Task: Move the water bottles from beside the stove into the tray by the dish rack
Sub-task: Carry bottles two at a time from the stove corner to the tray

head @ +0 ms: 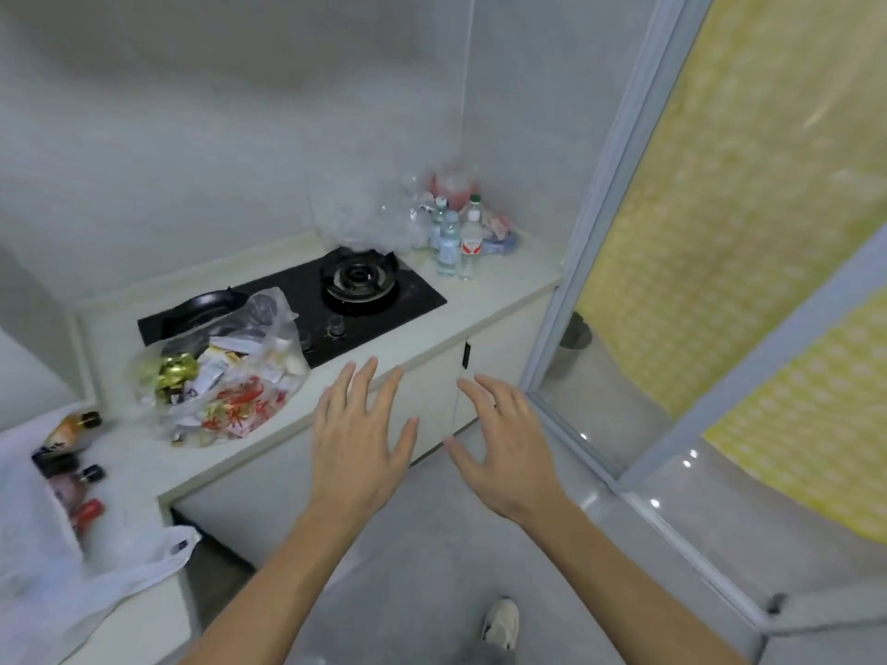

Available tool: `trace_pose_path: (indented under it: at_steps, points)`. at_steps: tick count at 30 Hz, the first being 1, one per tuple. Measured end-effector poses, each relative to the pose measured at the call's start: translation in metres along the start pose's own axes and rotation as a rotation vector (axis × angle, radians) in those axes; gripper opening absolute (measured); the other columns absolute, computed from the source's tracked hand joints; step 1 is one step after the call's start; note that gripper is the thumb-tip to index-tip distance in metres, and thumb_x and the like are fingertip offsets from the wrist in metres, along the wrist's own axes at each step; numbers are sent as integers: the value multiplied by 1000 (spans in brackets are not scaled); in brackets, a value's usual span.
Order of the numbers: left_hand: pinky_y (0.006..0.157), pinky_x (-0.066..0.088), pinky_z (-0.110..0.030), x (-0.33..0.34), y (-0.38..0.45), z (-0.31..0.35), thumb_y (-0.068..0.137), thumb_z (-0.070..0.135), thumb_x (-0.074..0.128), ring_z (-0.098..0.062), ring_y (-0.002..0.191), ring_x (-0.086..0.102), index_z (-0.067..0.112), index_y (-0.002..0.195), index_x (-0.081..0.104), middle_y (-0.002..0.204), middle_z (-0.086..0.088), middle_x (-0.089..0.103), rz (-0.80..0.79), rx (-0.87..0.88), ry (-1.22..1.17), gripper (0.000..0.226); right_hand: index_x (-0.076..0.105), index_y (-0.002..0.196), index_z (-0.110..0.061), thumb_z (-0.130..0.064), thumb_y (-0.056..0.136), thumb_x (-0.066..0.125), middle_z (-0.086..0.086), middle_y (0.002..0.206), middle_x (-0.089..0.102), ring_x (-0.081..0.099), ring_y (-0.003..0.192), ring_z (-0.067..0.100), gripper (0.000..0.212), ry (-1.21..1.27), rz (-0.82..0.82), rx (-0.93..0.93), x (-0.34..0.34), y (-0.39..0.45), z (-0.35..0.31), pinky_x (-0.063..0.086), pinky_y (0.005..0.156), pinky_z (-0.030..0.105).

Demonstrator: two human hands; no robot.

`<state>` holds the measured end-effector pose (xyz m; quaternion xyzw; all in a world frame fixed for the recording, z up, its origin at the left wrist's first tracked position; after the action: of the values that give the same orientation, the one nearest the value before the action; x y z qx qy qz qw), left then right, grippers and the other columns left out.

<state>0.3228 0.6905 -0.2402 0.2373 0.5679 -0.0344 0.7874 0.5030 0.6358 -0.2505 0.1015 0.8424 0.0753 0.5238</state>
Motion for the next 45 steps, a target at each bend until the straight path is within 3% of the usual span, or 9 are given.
trace_pose_path:
  at_steps: [12, 20, 24, 29, 32, 40, 45]
  points:
    - [121, 37, -54, 104, 242, 49, 101, 51, 52, -33, 155, 34, 23, 158, 48, 163, -9, 45, -1, -71, 41, 64, 37, 162, -28, -53, 99, 57, -2, 166, 38, 34, 152, 23, 70, -12, -84, -24, 4, 237, 165, 39, 121, 44]
    - [105, 49, -52, 193, 356, 25, 102, 47, 56, -30, 147, 44, 21, 160, 44, 158, -9, 47, -113, -147, -8, 64, 39, 160, -23, -46, 97, 65, 2, 159, 43, 42, 143, 29, 72, -29, -193, 9, 36, 378, 247, 45, 114, 48]
    - [106, 50, -54, 237, 435, 7, 100, 42, 64, -34, 144, 45, 18, 159, 45, 156, -13, 49, -122, -160, -23, 67, 42, 157, -19, -42, 94, 71, 5, 154, 48, 47, 135, 33, 73, -65, -206, 38, 61, 462, 281, 48, 109, 48]
    - [105, 51, -55, 292, 534, -8, 102, 45, 57, -33, 146, 43, 23, 164, 34, 161, -11, 43, -223, -158, -89, 70, 40, 156, -17, -38, 96, 71, 10, 153, 48, 47, 135, 37, 71, -31, -243, 149, 88, 559, 310, 43, 110, 48]
    - [97, 56, -53, 316, 583, -13, 104, 44, 55, -35, 136, 50, 19, 165, 33, 152, -12, 49, -257, -129, -121, 69, 43, 154, -15, -36, 97, 73, 12, 152, 51, 51, 136, 38, 68, -12, -270, 148, 107, 605, 316, 44, 110, 48]
    - [87, 54, -48, 387, 623, -35, 109, 49, 46, -35, 123, 59, 15, 149, 45, 128, -10, 59, -423, -193, -231, 53, 48, 151, -18, -46, 105, 61, 13, 148, 58, 53, 135, 36, 55, 84, -406, 194, 161, 650, 337, 45, 107, 44]
    - [78, 53, -44, 394, 627, -40, 108, 48, 52, -31, 113, 64, 16, 134, 49, 120, -4, 60, -356, -204, -330, 41, 61, 132, -14, -43, 100, 71, 8, 129, 69, 63, 119, 30, 44, 208, -382, 216, 173, 659, 346, 44, 93, 35]
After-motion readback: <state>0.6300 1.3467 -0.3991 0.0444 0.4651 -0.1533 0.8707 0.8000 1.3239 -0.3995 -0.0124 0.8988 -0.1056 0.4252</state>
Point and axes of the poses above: each hand's wrist, its own y-axis towards the middle knuckle, its own x-axis out of the palm, z = x × y, the point moved 8 cm from there along y, towards the middle knuckle
